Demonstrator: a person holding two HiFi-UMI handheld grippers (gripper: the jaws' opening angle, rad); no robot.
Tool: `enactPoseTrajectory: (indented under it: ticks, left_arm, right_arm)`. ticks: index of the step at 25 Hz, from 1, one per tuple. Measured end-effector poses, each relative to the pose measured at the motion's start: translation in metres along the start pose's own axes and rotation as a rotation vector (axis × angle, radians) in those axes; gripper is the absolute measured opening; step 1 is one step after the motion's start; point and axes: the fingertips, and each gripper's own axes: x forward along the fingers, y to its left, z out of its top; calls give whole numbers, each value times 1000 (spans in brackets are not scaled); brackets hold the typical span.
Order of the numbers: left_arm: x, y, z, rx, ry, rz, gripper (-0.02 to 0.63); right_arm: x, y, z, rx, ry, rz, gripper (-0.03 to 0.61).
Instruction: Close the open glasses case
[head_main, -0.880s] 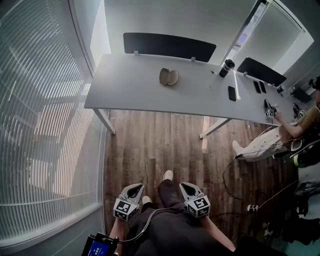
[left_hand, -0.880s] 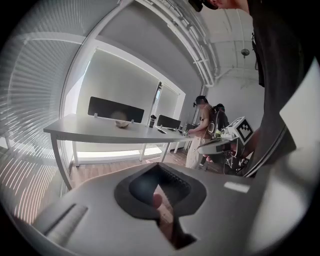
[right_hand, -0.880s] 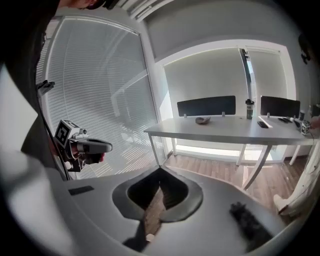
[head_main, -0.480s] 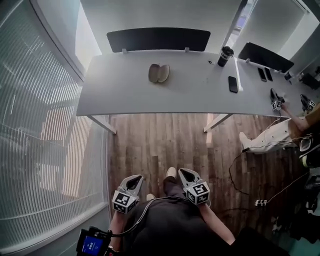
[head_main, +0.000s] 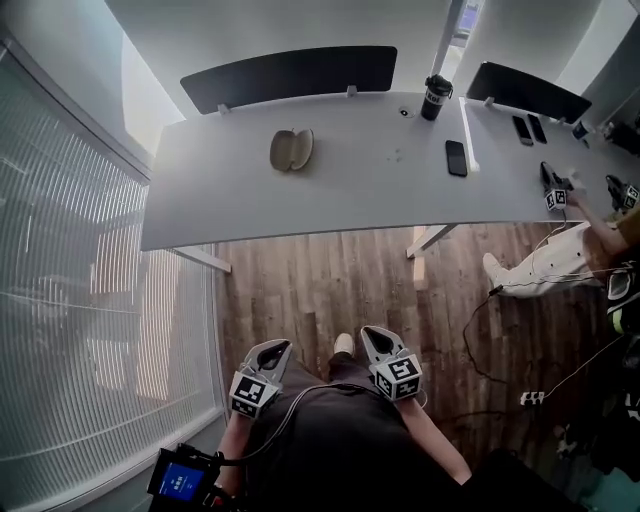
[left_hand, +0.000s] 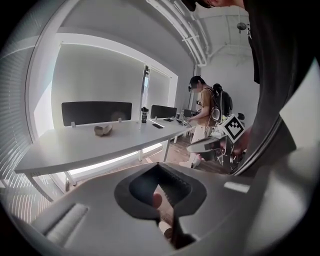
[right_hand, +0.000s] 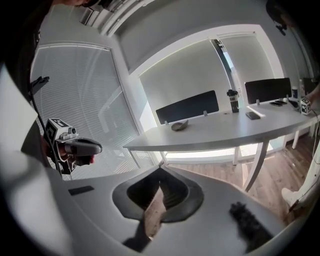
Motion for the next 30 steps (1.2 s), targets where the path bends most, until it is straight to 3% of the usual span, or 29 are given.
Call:
enactPoseTrajectory:
  ticks: [4, 9, 13, 30]
  left_arm:
    - [7, 2, 19, 19, -15, 8, 6]
    - [9, 13, 49, -20, -65, 52, 6]
    - [14, 17, 40, 12, -68, 38, 6]
    - [57, 45, 61, -4, -92, -25, 6]
  right_arm:
    - [-1, -13, 9, -9, -30, -5, 5]
    - [-4, -12, 12, -22, -39, 0, 5]
    - [-5, -12, 7, -12, -45, -7, 5]
    - [0, -45, 25, -35, -31, -101, 5]
